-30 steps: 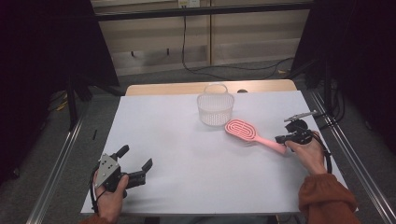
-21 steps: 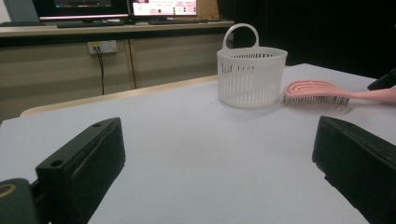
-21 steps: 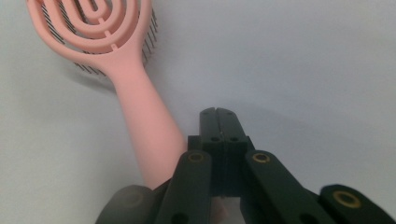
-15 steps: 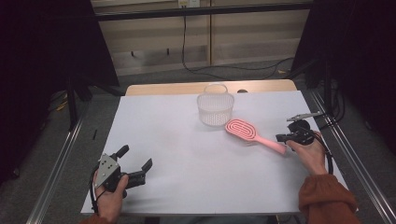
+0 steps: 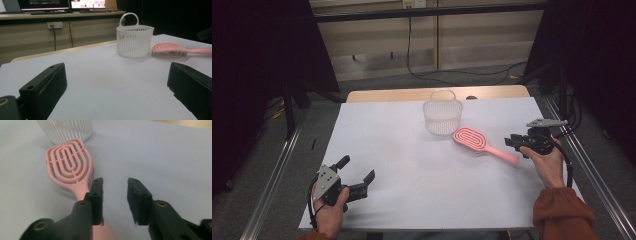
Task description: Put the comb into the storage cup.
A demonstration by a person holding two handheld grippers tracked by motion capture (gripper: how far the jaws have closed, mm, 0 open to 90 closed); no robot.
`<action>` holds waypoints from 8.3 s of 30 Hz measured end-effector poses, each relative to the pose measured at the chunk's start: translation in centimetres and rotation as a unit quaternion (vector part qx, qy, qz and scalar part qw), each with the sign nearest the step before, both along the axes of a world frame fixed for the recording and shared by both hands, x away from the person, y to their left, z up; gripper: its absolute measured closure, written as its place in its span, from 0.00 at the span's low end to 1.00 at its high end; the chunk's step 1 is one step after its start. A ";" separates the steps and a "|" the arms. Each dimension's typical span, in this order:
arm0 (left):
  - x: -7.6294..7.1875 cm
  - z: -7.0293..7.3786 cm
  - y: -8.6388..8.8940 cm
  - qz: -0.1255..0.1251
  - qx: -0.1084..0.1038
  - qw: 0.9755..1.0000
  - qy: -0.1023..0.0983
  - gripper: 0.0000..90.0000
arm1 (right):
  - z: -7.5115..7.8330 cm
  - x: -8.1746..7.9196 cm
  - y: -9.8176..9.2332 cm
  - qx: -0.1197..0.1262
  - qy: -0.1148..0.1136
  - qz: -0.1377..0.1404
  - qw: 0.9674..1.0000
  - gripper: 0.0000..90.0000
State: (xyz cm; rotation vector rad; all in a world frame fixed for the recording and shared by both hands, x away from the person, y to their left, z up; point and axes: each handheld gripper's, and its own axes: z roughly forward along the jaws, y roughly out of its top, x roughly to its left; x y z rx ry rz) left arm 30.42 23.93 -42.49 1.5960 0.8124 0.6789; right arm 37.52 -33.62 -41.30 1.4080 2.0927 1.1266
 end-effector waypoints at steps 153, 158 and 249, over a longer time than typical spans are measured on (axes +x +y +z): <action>0.3 -0.4 0.1 -0.011 0.032 0.999 0.013 0.03 | -0.7 12.7 13.3 -0.204 0.261 0.266 0.905 0.22; 0.3 -0.4 0.2 -0.012 0.031 0.999 0.013 0.03 | -0.3 12.6 13.1 -0.219 0.241 0.248 0.912 0.23; 0.3 -0.4 0.1 -0.012 0.030 0.999 0.010 0.03 | 7.5 8.5 9.4 -0.088 0.080 0.151 0.981 0.23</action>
